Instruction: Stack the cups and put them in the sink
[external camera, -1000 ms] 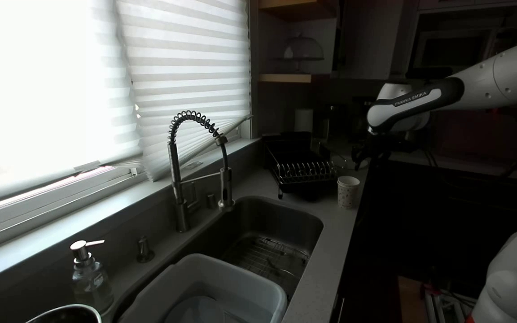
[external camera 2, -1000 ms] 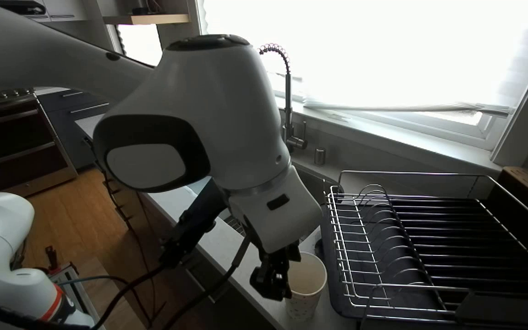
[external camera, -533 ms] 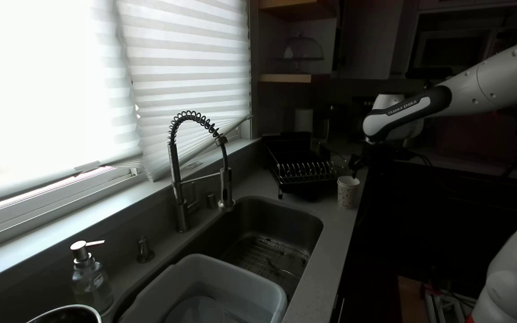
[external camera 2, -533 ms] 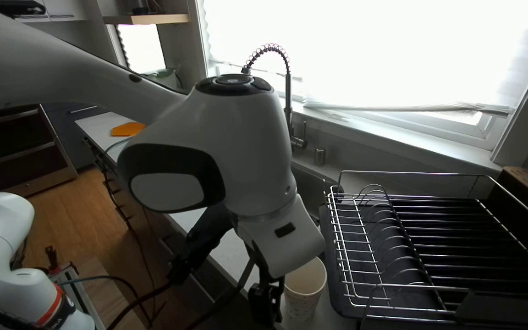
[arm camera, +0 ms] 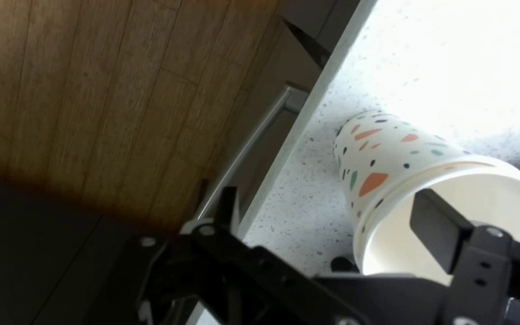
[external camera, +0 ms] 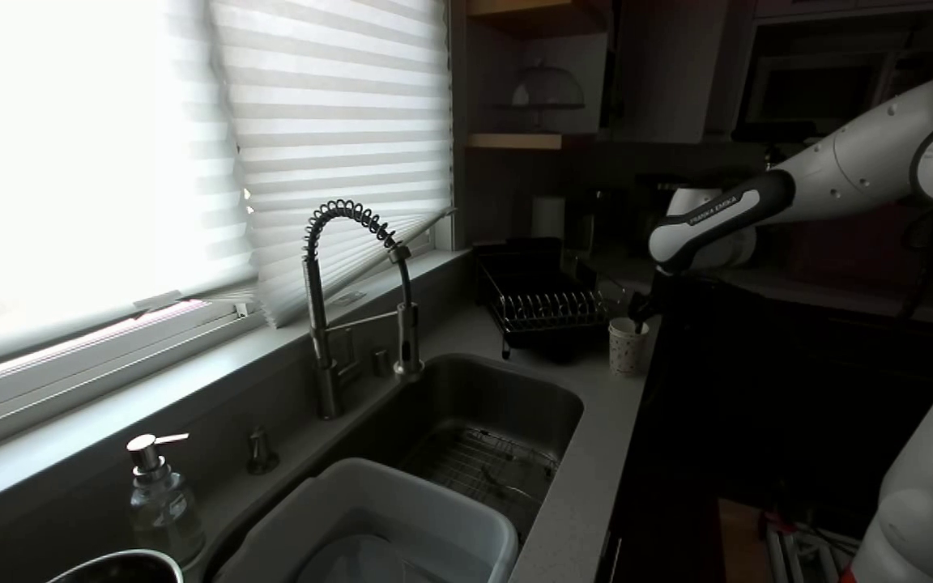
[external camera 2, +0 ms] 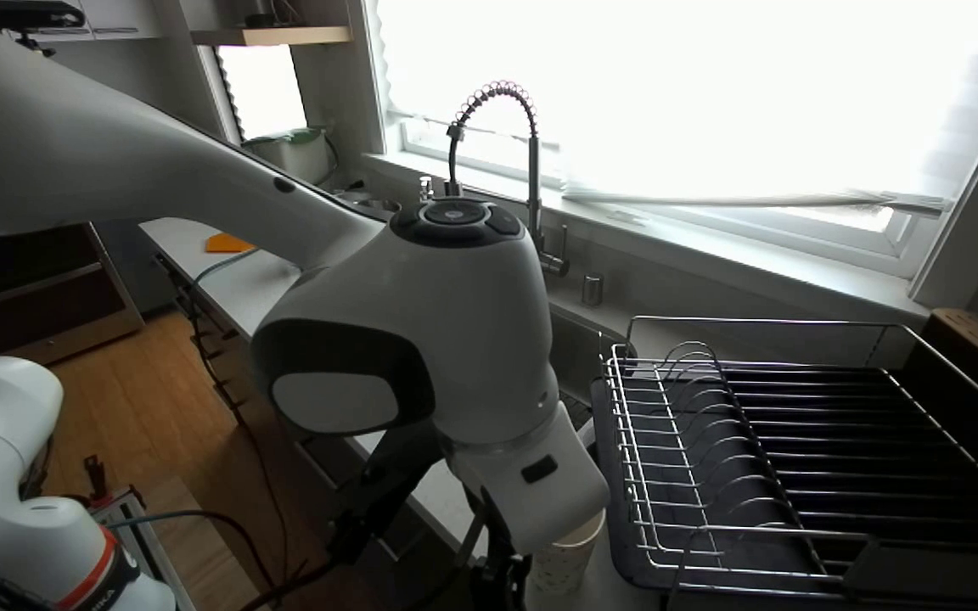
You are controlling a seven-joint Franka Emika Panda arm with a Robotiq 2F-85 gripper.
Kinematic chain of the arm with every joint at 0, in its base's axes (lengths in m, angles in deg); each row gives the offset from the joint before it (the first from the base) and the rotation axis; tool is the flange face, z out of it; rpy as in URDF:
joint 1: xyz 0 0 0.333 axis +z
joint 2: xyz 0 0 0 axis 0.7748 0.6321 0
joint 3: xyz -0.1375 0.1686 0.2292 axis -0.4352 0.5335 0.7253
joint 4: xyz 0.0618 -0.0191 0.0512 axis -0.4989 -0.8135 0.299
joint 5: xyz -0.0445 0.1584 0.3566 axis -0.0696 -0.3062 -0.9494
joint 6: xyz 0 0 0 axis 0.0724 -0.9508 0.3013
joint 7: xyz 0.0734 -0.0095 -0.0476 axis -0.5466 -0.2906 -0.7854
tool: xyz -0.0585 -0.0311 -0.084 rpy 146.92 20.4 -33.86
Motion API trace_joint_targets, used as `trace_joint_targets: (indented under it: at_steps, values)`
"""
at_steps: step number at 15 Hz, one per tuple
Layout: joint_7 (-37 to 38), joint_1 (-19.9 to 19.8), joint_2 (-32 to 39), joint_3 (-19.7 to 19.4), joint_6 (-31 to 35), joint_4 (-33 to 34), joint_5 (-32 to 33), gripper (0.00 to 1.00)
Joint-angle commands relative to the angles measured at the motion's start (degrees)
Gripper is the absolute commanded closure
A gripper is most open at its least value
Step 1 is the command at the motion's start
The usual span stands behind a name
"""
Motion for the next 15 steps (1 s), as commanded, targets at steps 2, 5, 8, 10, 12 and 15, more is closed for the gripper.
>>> trace_joint_targets:
  at_steps: [2, 5, 8, 10, 12, 15]
  values:
    - [-2.35, 1.19, 1.56, -1.38, 1.1, -0.47, -2.34, 0.42]
    - [-3.2, 1.53, 1.41, -1.36, 0.73, -0.32, -2.62, 0.65]
    - [-4.24, 2.17, 0.63, -1.12, 0.2, -0.04, -3.57, 0.87]
    - [-5.31, 2.82, 0.17, -0.9, -0.49, 0.14, -4.83, 0.99]
    - [-7.03, 3.76, -0.43, -0.7, -1.9, 0.18, -7.52, 1.0]
    - [-8.66, 5.62, -2.65, 0.59, -4.34, 0.29, -8.4, 0.99]
